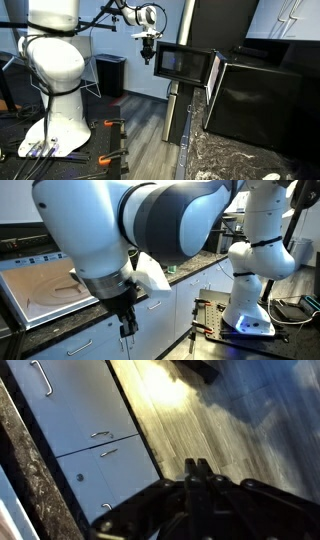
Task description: Open the door of the microwave
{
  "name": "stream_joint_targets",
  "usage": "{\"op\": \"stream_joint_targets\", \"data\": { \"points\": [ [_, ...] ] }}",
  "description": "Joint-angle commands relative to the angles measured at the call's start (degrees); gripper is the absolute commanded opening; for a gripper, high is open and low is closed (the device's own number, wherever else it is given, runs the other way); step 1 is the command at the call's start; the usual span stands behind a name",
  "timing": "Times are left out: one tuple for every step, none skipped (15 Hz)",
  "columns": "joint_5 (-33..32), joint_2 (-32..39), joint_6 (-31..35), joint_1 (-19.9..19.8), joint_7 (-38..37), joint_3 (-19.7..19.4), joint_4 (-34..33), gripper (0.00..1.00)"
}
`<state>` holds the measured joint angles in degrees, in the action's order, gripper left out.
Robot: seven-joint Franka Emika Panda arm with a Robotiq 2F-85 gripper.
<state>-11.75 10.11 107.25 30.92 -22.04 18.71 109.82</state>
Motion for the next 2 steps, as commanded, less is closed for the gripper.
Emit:
{"op": "stream_joint_targets", "data": {
  "points": [
    [-0.27, -0.10, -0.31, -1.11, -0.09, 1.18, -0.11, 0.15],
    [-0.27, -0.07, -0.31, -1.14, -0.05, 1.21, -0.12, 0.22]
  ]
}}
